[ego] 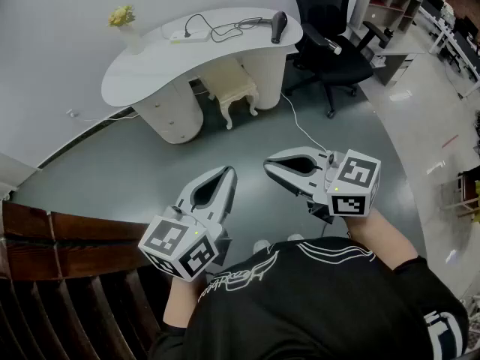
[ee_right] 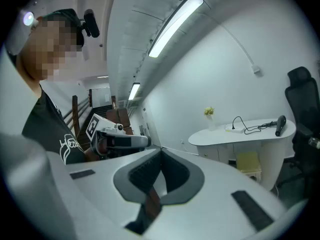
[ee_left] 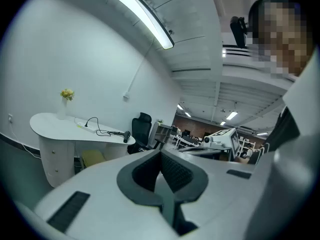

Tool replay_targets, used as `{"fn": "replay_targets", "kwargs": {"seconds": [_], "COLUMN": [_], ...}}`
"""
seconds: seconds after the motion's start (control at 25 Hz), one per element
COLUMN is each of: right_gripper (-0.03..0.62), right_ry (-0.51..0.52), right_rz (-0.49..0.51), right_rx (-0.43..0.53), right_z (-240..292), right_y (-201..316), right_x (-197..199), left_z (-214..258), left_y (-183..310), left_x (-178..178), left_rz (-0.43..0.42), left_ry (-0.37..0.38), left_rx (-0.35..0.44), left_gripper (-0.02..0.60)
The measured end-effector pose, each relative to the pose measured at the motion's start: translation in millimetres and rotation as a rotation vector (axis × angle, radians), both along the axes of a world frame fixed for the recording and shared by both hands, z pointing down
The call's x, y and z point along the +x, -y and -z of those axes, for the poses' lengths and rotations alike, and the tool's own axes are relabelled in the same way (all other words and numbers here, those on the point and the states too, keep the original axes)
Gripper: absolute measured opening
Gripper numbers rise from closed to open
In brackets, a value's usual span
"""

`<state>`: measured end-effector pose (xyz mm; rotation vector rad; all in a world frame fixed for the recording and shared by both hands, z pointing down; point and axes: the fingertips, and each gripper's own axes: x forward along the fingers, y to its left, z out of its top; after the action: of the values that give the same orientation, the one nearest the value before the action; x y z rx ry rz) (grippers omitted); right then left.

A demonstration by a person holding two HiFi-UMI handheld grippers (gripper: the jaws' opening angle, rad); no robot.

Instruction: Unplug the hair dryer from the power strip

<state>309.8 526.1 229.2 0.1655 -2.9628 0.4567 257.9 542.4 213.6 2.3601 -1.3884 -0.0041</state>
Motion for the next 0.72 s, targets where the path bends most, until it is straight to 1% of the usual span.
{"fn": "replay_targets", "kwargs": {"seconds": [0.2, 0.44, 0.72], "right_gripper": [-0.003, -0.003, -0.003], "right_ry": [0.003, -0.009, 0.039], "right_rz": [-0.002, -0.014, -0.019], "right_rx": [-0.006, -0.008, -0.017], "right_z": [1.0, -3.3, 5.0], "right_y": [0.0, -3.3, -13.5], "right_x": [-3.3, -19.5, -36.4], "left_z": [-1.5, -6.1, -0.2], "left_y": [0.9, -4.1, -17.6], "left_x": [-2.7, -18.7, -39.6], "left_rz": [-0.002, -0.020, -0.016], "left_ry": [0.039, 0.041, 0.044], "left_rx": [0.003, 0.006, 0.022], "left_gripper": [0.003, 0.003, 0.003]}}
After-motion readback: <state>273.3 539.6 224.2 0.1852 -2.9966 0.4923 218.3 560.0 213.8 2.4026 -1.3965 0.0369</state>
